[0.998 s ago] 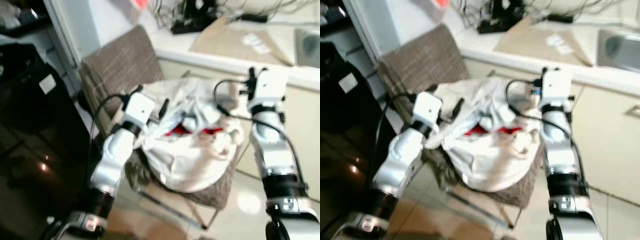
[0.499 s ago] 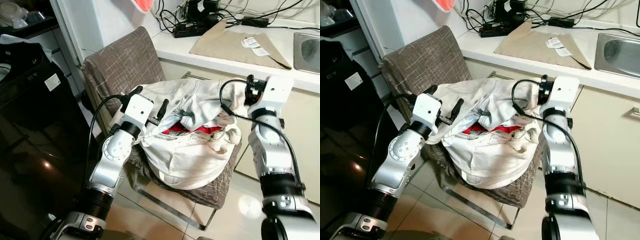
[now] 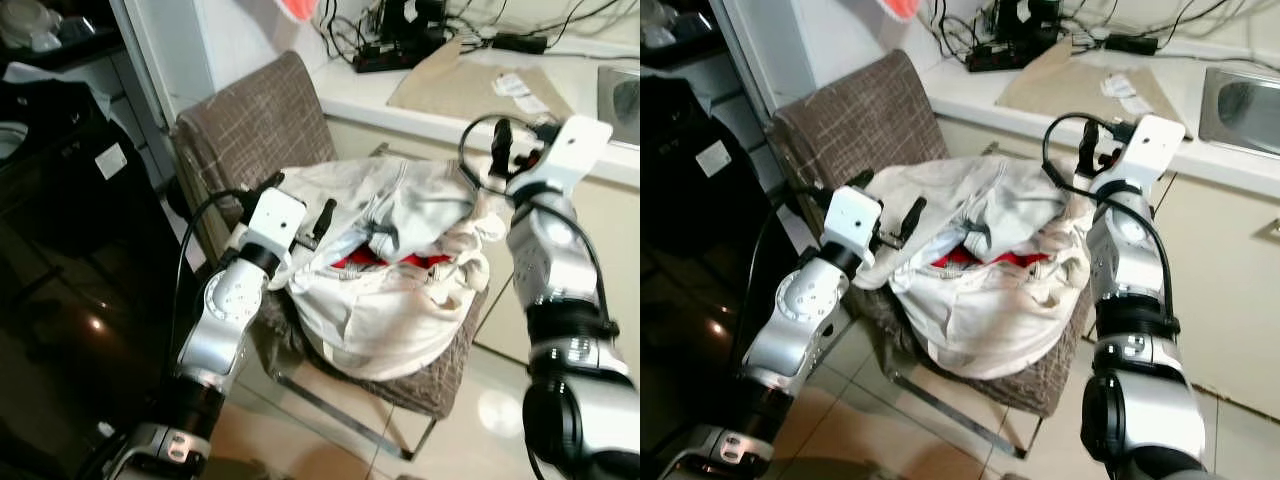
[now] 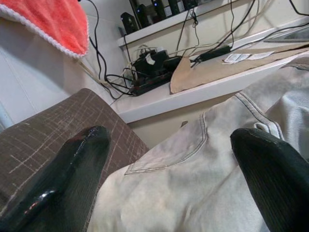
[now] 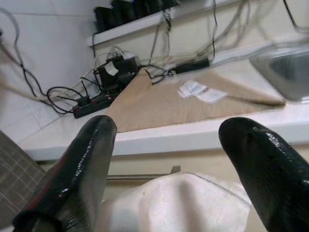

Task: Clothes washing

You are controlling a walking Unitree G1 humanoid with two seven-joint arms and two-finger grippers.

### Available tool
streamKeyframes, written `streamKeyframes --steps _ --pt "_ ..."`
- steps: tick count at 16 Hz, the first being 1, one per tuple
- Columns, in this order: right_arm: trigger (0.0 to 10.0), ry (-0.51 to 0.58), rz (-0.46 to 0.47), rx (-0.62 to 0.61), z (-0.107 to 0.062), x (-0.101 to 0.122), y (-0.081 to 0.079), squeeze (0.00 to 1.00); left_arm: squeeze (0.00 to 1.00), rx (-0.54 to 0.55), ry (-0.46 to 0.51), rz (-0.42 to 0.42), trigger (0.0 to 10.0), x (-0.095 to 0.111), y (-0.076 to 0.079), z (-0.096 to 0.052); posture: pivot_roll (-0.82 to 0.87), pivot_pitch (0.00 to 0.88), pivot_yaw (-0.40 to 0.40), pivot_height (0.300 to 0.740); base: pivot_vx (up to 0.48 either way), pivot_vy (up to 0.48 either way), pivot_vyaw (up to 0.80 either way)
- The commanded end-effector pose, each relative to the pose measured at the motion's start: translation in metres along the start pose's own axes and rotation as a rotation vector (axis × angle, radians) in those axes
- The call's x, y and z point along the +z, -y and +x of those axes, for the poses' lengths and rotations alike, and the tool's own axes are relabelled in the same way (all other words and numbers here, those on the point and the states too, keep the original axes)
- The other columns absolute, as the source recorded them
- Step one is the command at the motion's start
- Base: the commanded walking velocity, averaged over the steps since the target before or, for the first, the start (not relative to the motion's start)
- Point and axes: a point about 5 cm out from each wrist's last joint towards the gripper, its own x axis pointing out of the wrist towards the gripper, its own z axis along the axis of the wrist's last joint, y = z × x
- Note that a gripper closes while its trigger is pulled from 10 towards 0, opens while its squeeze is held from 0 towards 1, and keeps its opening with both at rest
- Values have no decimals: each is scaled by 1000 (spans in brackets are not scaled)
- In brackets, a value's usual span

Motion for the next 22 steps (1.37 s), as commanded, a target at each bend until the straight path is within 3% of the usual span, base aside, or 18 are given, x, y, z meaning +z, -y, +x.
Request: streamKeyframes --steps 1,3,6,9,10,11,13,16,18,22 --pt "10000 -22 20 4 3 0 -1 1000 0 -1 9 14 10000 2 -1 0 -100 0 40 740 0 0 0" --pt "10000 -25 39 10 8 3 -4 1000 0 2 7 14 10000 2 -1 -1 -98 0 41 740 0 0 0" --pt "10000 -111 246 11 19 6 -14 1000 0 6 7 15 10000 3 -3 -1 -88 0 39 740 0 0 0" --pt "10000 -158 286 10 26 9 -17 1000 0 8 6 14 10000 3 -3 -2 -81 0 37 740 0 0 0" --pt "10000 -210 328 -30 27 5 -12 290 0 6 3 7 10000 3 -3 -4 -64 8 30 740 0 0 0" --pt "10000 -252 360 -55 27 0 -9 0 0 7 2 2 10000 4 -4 -6 -56 13 27 740 0 0 0" --pt "10000 -327 407 -107 24 -13 -3 0 0 36 -15 -31 10000 4 -13 -13 -33 29 18 740 0 0 0" --pt "10000 -369 360 -99 20 -24 -5 0 0 -1 5 -23 10000 13 -32 -25 15 63 7 740 0 0 0" --pt "10000 -431 319 -74 16 -34 -10 0 0 -75 1 -36 10000 22 -34 -35 58 79 -5 740 0 0 0" --pt "10000 -499 260 -4 14 -40 -20 0 0 -62 2 -60 10000 30 -30 -42 98 82 -30 740 0 0 0"
